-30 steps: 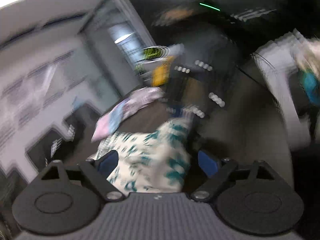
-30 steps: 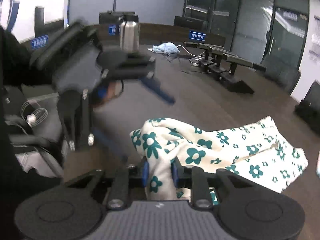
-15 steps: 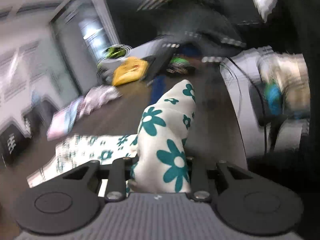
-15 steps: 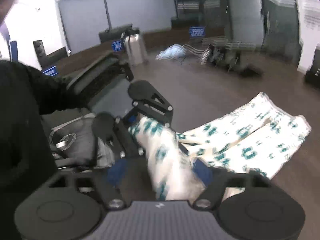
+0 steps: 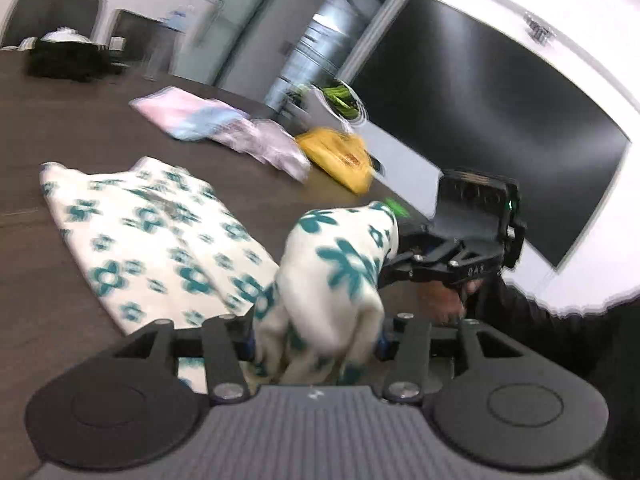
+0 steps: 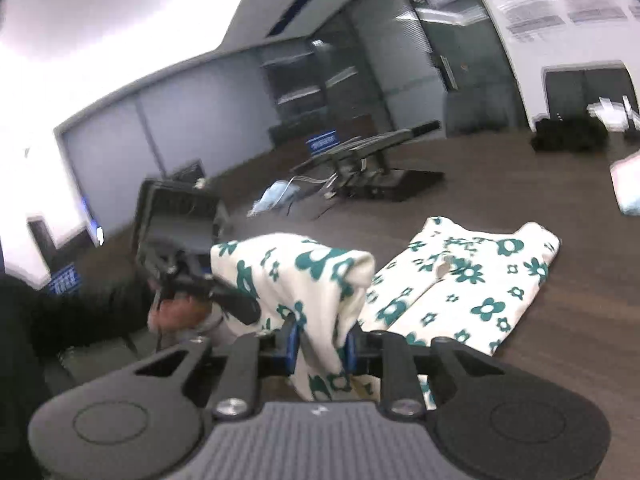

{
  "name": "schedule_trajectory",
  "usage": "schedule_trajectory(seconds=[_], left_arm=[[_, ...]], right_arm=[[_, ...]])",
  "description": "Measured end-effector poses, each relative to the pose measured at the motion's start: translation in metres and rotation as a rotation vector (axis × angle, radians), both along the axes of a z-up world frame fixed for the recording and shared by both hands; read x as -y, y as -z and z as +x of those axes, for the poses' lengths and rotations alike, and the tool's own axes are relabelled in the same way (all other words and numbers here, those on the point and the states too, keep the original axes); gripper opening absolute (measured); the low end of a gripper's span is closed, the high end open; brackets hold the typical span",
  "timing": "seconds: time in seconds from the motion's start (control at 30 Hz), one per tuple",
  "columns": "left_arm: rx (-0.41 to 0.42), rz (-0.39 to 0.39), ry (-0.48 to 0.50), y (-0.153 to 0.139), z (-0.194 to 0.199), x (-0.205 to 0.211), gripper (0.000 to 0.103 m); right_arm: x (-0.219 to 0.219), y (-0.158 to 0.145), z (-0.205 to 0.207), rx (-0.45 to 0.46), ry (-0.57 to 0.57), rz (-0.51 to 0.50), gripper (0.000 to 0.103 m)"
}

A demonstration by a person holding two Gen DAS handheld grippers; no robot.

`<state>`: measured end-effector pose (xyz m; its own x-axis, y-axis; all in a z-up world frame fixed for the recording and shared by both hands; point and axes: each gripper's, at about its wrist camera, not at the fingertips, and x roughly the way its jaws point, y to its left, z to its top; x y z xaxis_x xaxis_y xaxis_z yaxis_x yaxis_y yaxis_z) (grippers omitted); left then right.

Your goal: Fold clothes

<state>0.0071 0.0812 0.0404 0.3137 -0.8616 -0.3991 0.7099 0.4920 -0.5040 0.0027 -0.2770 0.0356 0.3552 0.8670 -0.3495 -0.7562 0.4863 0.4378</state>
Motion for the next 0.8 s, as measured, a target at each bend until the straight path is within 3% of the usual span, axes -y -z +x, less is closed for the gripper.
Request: schedule_trajectory(seconds=[0.07,0.2,0.23,0.37,0.57,0.7,0.77,0.8], left_arm=[[-0.058,-0.007,-0.079,0.004,0.012,-0.002,0.05],[-0.324,-0.037,-0.285,0.037,0.038,-0.005,0.047],[-0.346,-0.065,-0.294,0.042,0.039,-0.007,0.046],[-0.312,-0.08,-0.327,0.041,0.038,-0.009,0.051],[-0.181,0.004,-0.369,0.03,0.032,-0.005,0.048],[-0.162,0.03,-0.371,0.032,0.025,-0.009,0.051],[-0.145,0.051,-0.395,0.024,0.021,-0.019,0.065],[-0.105,0.073,-0.431,0.017,0.017,-0.025,0.065]], right_arm=[[-0.005,0.012,0.015,-0.068,0.032,0.002,0.02],[-0.012,0.03,0.036,-0.168,0.089,0.008,0.019],[-0.012,0.032,0.036,-0.175,0.099,0.01,0.018],[-0.012,0.04,0.038,-0.201,0.14,0.017,0.018],[-0.013,0.05,0.04,-0.233,0.203,0.023,0.017],[-0.011,0.034,0.021,-0.155,0.268,-0.046,0.021],[-0.01,0.027,0.011,-0.116,0.301,-0.08,0.027],[-0.011,0.022,0.006,-0.081,0.323,-0.105,0.027]])
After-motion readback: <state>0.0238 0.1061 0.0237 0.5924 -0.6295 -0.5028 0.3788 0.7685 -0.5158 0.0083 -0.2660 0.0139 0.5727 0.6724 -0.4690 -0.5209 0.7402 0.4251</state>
